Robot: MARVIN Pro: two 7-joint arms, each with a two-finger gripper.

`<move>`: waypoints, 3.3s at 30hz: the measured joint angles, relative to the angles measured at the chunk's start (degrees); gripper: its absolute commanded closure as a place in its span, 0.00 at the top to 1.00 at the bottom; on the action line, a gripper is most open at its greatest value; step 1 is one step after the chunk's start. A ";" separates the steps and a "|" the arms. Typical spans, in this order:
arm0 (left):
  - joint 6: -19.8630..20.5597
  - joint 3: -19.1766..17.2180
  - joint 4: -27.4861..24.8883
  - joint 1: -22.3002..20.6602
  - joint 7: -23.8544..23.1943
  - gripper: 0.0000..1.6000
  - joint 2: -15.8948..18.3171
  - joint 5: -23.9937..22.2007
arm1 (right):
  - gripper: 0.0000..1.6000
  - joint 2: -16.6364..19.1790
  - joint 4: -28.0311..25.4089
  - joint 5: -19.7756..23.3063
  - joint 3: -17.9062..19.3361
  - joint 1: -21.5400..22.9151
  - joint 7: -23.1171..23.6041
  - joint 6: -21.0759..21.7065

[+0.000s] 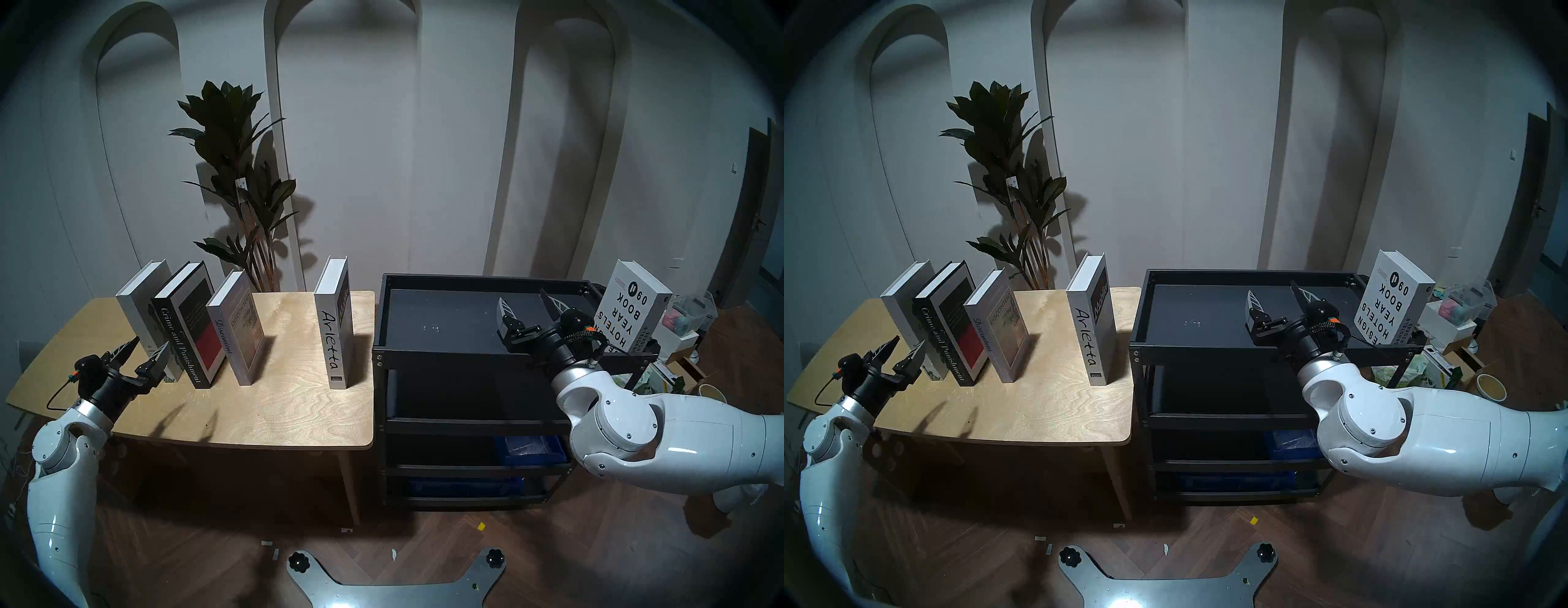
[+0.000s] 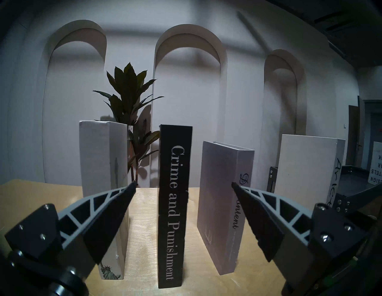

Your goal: Move the books from the display table onto the shelf, standing them upright with spines facing out and tallest at one end

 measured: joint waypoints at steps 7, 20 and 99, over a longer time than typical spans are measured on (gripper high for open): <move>1.10 2.37 -5.13 0.89 3.49 1.00 -1.67 2.24 | 1.00 -1.71 0.16 -3.53 -0.79 -1.19 -6.57 2.25; 3.80 4.01 -14.72 3.66 13.36 1.00 -5.48 7.28 | 1.00 -5.29 2.86 -6.80 -1.54 -2.37 -12.91 4.55; -2.58 20.93 0.72 -15.55 24.90 1.00 -6.24 21.59 | 1.00 -7.03 2.83 -8.51 -2.30 -1.98 -15.07 4.10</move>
